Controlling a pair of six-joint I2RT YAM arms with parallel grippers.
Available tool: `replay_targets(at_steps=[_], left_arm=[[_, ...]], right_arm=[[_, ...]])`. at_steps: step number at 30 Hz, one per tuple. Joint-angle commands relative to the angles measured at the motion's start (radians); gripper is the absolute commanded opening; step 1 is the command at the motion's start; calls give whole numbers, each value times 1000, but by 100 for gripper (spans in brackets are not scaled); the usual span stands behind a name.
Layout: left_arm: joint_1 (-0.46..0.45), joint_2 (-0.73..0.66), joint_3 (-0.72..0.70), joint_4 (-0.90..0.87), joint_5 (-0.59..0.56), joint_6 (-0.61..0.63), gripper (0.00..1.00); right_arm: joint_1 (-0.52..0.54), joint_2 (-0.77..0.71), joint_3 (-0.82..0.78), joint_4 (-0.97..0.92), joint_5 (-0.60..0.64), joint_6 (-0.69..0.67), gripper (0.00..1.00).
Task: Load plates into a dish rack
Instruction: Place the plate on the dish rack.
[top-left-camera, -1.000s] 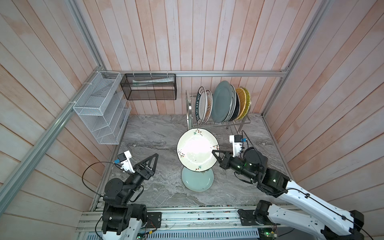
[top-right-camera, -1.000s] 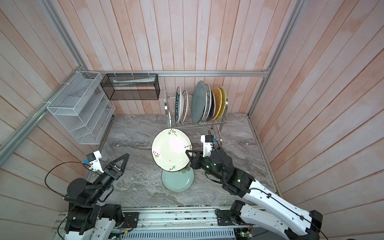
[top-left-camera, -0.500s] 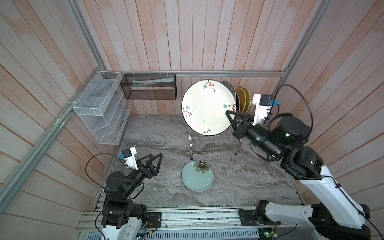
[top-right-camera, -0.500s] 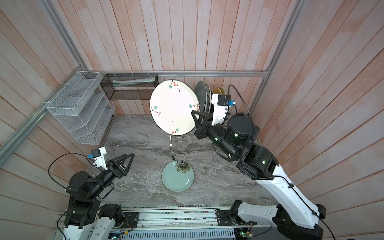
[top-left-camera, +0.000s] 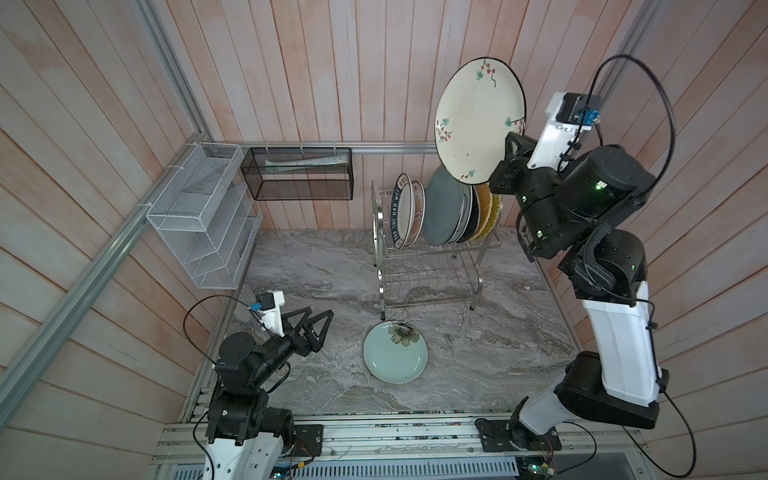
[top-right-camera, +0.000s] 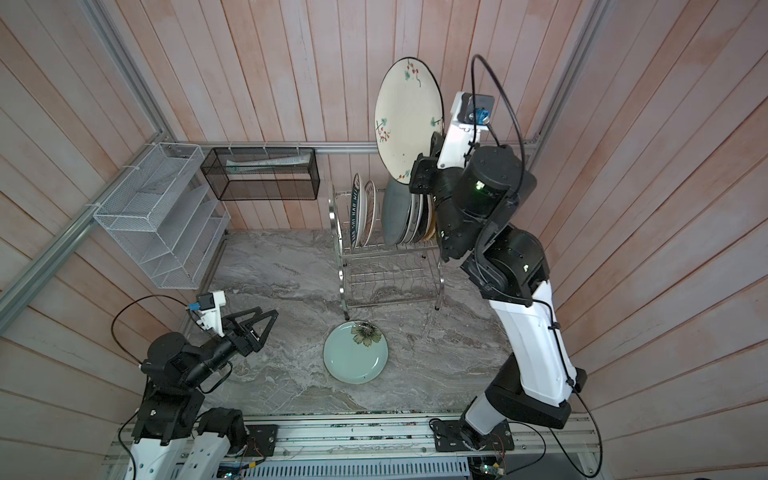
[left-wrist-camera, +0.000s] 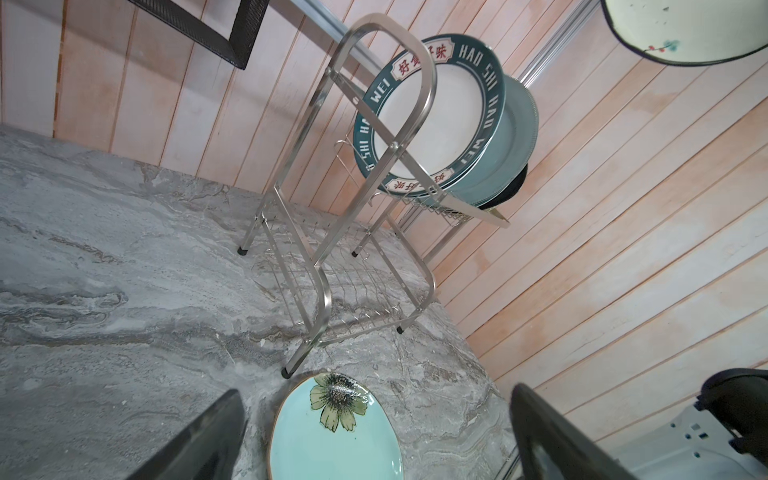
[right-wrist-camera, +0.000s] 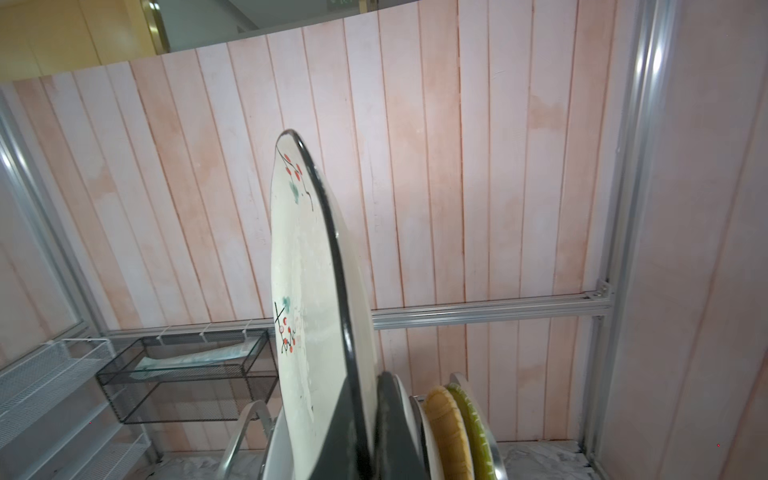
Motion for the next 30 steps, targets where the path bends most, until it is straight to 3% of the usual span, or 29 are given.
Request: replay_targets(at_steps=[1,12,22,30], left_arm=[[1,19,42,17,9,45,100],[2,-14,1,14,-11,63,100],[1,-24,-6,27,-15,68,100],[1,-24,-6,33,-5,73,100]], right_arm=[[-47,24,44,31,23,-39,0],[-171,111,16,-64,-122,104,0],[-171,170,-28,-83,-107,166,0],[-137,165,-172,-30,-29,185,0]])
